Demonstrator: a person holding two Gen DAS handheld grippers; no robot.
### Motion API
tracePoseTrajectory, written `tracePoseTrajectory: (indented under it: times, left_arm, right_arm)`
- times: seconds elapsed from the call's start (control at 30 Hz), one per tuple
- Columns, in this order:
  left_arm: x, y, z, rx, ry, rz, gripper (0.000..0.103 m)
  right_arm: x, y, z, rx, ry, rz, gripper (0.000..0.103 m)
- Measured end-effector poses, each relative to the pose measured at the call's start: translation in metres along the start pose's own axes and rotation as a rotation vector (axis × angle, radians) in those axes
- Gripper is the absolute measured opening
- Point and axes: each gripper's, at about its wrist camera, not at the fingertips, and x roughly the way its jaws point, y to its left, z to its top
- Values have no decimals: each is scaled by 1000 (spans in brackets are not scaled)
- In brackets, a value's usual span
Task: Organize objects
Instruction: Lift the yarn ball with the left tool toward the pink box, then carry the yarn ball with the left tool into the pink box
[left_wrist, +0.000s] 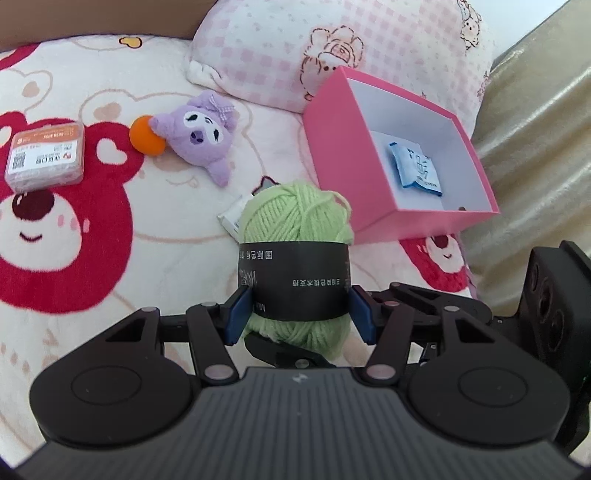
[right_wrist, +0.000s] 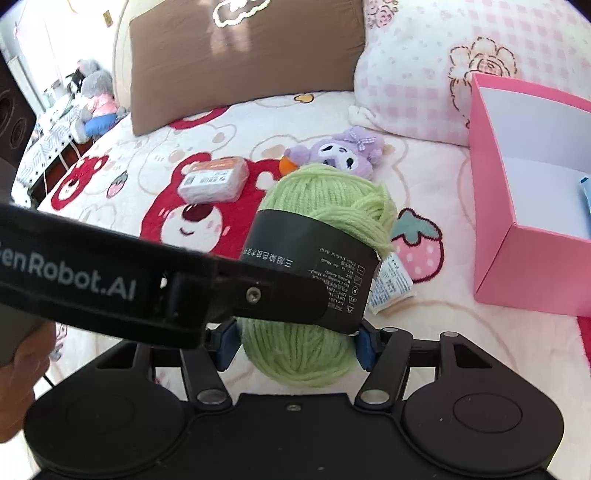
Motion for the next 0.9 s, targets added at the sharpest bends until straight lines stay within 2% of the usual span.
tracePoseTrajectory:
  times: [0.2, 0.67, 0.9]
  left_arm:
    - [-13, -22, -11, 16, 3, 20, 56]
    - [-51, -64, -21, -9, -14, -54, 55]
    - [-59, -77, -16, -10, 24, -77, 55]
  right_arm:
    - [-17, 7, -2, -27, 53, -30, 67]
    - [-85, 19, -5, -72, 35, -97, 68]
    - [-101, 20, -3, -104, 34, -107, 69]
